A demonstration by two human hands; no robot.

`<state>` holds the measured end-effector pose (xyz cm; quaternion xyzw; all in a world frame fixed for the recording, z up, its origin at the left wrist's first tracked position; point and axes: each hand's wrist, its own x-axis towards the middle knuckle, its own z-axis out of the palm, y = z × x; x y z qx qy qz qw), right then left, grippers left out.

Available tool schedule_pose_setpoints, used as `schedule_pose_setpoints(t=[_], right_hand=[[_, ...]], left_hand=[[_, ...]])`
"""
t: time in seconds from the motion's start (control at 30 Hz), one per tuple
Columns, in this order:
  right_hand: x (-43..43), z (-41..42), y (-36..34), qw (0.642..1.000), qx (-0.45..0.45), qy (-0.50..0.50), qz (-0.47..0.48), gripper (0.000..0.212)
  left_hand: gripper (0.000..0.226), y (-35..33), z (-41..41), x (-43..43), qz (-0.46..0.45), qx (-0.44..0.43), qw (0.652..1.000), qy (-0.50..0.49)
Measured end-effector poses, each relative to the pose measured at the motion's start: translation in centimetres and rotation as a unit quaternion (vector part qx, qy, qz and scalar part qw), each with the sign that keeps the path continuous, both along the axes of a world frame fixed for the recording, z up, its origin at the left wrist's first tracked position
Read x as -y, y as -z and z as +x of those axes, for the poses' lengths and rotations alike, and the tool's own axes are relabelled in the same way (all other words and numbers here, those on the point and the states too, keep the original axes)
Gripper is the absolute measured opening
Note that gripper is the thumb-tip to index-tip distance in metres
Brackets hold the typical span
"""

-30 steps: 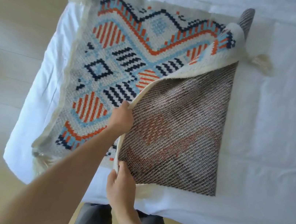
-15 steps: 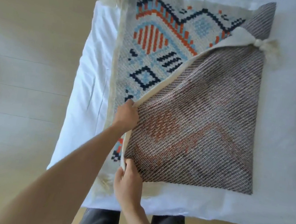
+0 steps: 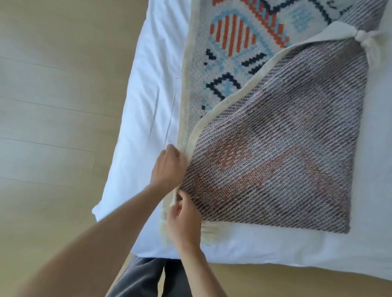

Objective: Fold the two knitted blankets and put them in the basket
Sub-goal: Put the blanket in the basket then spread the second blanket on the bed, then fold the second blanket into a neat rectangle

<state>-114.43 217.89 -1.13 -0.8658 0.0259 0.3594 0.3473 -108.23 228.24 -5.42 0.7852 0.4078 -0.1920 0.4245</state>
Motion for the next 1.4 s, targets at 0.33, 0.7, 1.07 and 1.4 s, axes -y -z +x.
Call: schedule_pose_setpoints(t=[0.33, 0.7, 1.07, 1.4], right_hand=[[5.7, -1.0, -0.8, 0.999, 0.035, 0.005, -0.020, 0.035], [9.3, -2.3, -4.8, 0.998, -0.012, -0.048, -0.036, 0.025], [5.5, -2.5, -11.0, 0.995, -0.026, -0.091, -0.027, 0.016], [-9.9, -4.9, -12.2, 0.983, -0.043, -0.157, -0.090, 0.024]], left_hand=[[0.033, -0.1, -10.7, 3.9, -0.155, -0.105, 0.982, -0.013], [0.035, -6.4, -14.3, -0.2, 0.038, -0.180, 0.977, 0.107], [0.007, -14.9, -19.2, -3.9, -0.110, -0.072, 0.987, -0.091], [0.007, -15.2, -25.0, -19.0, -0.090, -0.069, 0.993, -0.045]])
